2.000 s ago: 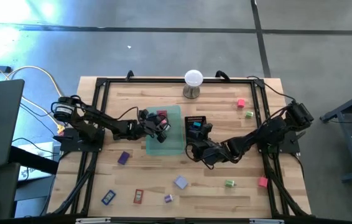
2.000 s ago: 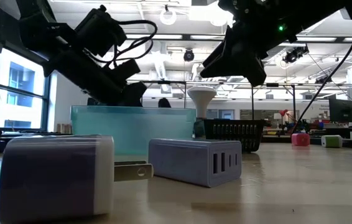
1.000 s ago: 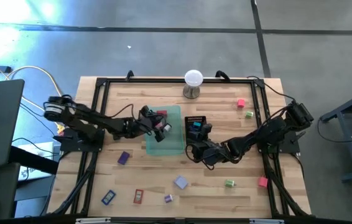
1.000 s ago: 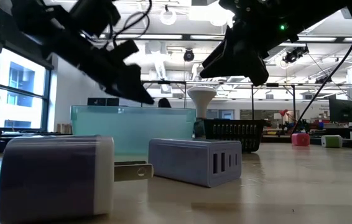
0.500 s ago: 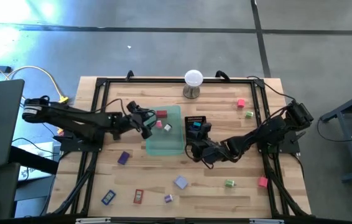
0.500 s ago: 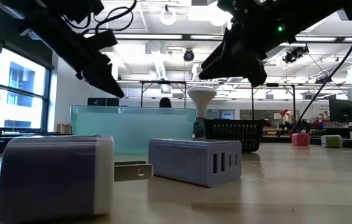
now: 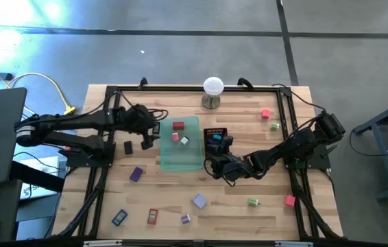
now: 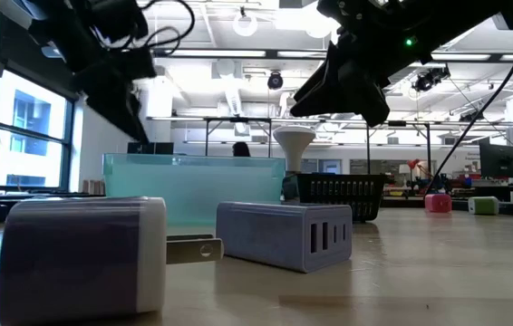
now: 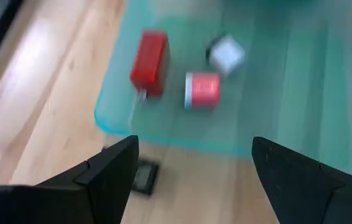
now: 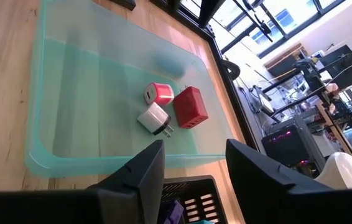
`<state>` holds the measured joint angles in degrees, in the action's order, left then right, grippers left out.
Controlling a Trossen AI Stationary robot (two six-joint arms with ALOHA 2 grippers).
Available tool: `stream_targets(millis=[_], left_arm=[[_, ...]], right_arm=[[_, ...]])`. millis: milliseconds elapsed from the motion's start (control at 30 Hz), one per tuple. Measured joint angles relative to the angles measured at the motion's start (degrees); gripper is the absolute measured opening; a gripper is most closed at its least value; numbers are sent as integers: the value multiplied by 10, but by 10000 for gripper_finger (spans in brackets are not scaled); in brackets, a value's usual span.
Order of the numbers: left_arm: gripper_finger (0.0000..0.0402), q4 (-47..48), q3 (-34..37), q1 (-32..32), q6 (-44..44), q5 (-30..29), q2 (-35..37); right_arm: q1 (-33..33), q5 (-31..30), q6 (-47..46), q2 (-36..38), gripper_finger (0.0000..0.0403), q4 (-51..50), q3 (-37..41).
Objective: Pick & Place Office items
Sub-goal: Put the black digital clock into the black bin
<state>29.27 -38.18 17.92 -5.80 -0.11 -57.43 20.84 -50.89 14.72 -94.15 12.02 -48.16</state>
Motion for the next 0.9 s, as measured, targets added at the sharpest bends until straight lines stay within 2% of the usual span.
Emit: stream_targets(millis=[167,267,500,733,900], left_arm=[[305,50,-1,54,-140,56,-5],[305,54,-1,84,-189,89,-10],[305,23,-1,131,-146,88,-44],[305,-8,-1,127,-89,89,-56],[305,-12,-1,103,-101,108,-56]], right_arm=[[0,0,-1,0,160,-3,0],[0,1,-14,0,160,-12,0],[-3,1,-16,0,160,-17,0],[-3,2,-14,0,160,-20,0],[-3,4,-15,0,160,-20,0]])
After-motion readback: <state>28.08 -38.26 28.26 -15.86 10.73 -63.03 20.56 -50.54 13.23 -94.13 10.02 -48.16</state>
